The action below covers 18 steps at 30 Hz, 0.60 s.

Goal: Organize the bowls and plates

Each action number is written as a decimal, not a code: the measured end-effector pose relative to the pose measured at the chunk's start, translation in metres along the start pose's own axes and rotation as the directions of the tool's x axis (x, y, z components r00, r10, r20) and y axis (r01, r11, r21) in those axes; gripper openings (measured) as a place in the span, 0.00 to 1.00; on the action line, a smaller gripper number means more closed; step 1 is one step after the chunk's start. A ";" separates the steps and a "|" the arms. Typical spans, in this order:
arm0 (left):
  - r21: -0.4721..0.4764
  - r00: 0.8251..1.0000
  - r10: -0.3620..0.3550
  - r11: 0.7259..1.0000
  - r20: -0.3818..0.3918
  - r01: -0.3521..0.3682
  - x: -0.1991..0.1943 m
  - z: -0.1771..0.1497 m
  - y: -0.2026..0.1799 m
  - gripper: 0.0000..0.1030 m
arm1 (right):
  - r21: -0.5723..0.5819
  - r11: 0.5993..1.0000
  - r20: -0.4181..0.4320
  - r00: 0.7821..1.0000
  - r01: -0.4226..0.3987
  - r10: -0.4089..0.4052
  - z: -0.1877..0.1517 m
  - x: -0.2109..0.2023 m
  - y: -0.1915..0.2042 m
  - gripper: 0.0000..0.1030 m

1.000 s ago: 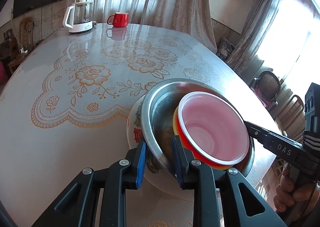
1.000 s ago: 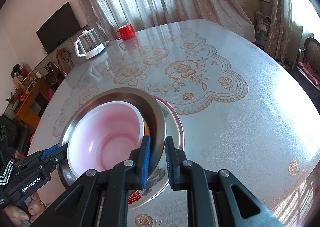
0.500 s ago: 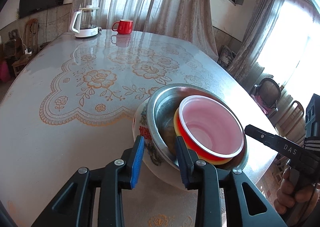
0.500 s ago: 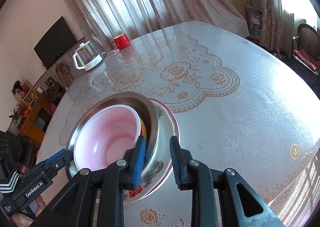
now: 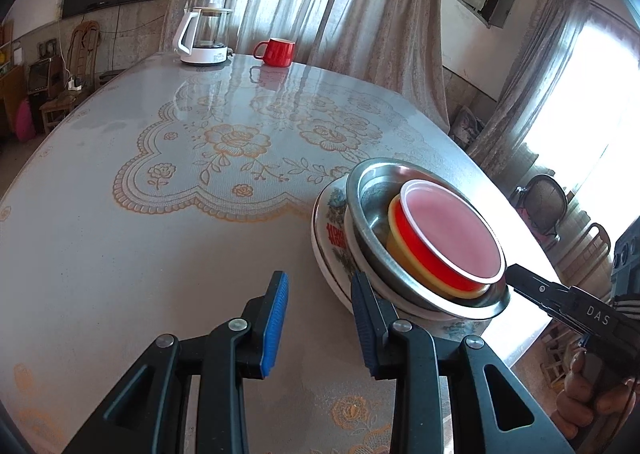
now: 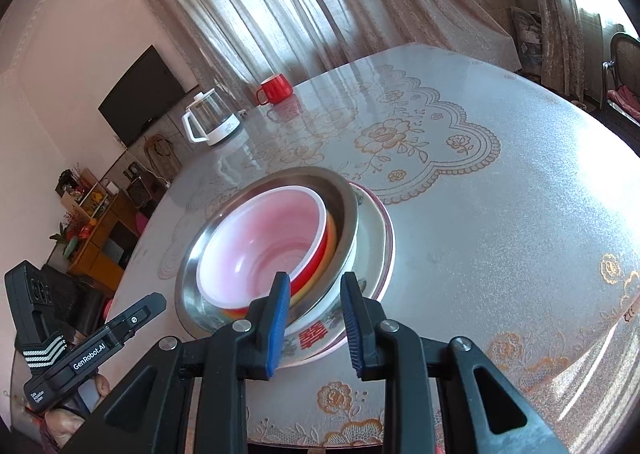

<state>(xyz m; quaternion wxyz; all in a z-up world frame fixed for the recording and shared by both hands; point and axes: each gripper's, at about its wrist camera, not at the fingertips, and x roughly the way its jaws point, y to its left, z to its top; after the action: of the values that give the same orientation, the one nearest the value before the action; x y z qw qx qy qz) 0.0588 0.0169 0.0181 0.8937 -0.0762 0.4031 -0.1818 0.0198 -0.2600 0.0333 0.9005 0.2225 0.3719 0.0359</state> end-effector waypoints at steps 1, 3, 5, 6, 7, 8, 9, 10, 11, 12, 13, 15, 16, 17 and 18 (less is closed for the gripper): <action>0.002 1.000 0.004 1.000 -0.011 -0.004 0.003 -0.002 -0.001 0.32 | 0.006 1.000 -0.007 1.000 0.000 0.000 -0.001 0.002 -0.001 0.25; -0.001 1.000 0.006 1.000 -0.015 -0.006 0.006 -0.003 -0.002 0.32 | 0.017 1.000 -0.008 1.000 -0.011 0.011 -0.002 0.004 -0.002 0.25; 0.006 1.000 0.004 1.000 -0.001 -0.004 0.004 -0.003 -0.006 0.32 | 0.018 1.000 -0.009 1.000 -0.008 0.008 -0.002 0.004 -0.001 0.25; 0.014 1.000 0.004 1.000 0.012 -0.005 0.002 -0.002 -0.009 0.32 | 0.019 1.000 -0.007 1.000 -0.007 0.007 -0.002 0.004 -0.001 0.25; 0.026 1.000 0.002 1.000 0.022 -0.003 0.001 0.000 -0.013 0.32 | 0.020 1.000 -0.006 1.000 -0.008 0.008 -0.003 0.003 -0.002 0.25; 0.038 1.000 -0.001 0.999 0.026 0.000 0.001 0.001 -0.017 0.32 | 0.016 1.000 -0.003 1.000 -0.006 0.006 -0.003 0.003 -0.002 0.25; 0.042 1.000 -0.002 0.999 0.028 0.001 0.001 0.002 -0.020 0.32 | 0.009 1.000 0.001 1.000 0.000 0.000 -0.003 0.003 -0.001 0.25; 0.045 0.999 0.000 0.999 0.032 -0.001 0.001 0.003 -0.021 0.32 | 0.001 1.000 0.006 1.000 0.009 -0.009 -0.003 0.004 0.000 0.24; 0.051 0.999 -0.003 0.999 0.032 0.001 0.002 0.003 -0.023 0.32 | -0.007 1.000 0.010 1.000 0.017 -0.017 -0.003 0.004 0.001 0.24; 0.051 1.000 -0.003 0.999 0.030 0.001 0.002 0.003 -0.024 0.32 | -0.015 1.000 0.015 1.000 0.024 -0.024 -0.002 0.004 0.002 0.23; 0.049 0.999 -0.002 0.999 0.032 0.001 0.002 0.003 -0.024 0.32 | -0.023 0.999 0.017 0.999 0.031 -0.031 -0.002 0.005 0.003 0.22; 0.053 1.000 -0.003 0.999 0.030 0.002 0.002 0.003 -0.023 0.33 | -0.031 0.999 0.019 0.999 0.041 -0.040 -0.002 0.004 0.005 0.22; 0.052 1.000 -0.003 0.999 0.028 0.001 0.001 0.001 -0.024 0.33 | -0.031 0.999 0.019 0.999 0.039 -0.038 -0.002 0.004 0.005 0.22; 0.052 1.000 0.002 0.999 0.028 -0.004 0.001 0.000 -0.024 0.33 | -0.030 0.999 0.020 0.999 0.035 -0.035 -0.002 0.004 0.004 0.22; 0.055 0.999 0.009 0.998 0.032 -0.011 0.000 -0.001 -0.024 0.35 | -0.031 0.999 0.019 0.999 0.035 -0.034 -0.003 0.004 0.004 0.22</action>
<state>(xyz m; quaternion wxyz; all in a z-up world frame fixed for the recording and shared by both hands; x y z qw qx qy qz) 0.0518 -0.0055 0.0240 0.9025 -0.0525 0.3844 -0.1871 0.0210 -0.2545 0.0307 0.9079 0.2021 0.3666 0.0243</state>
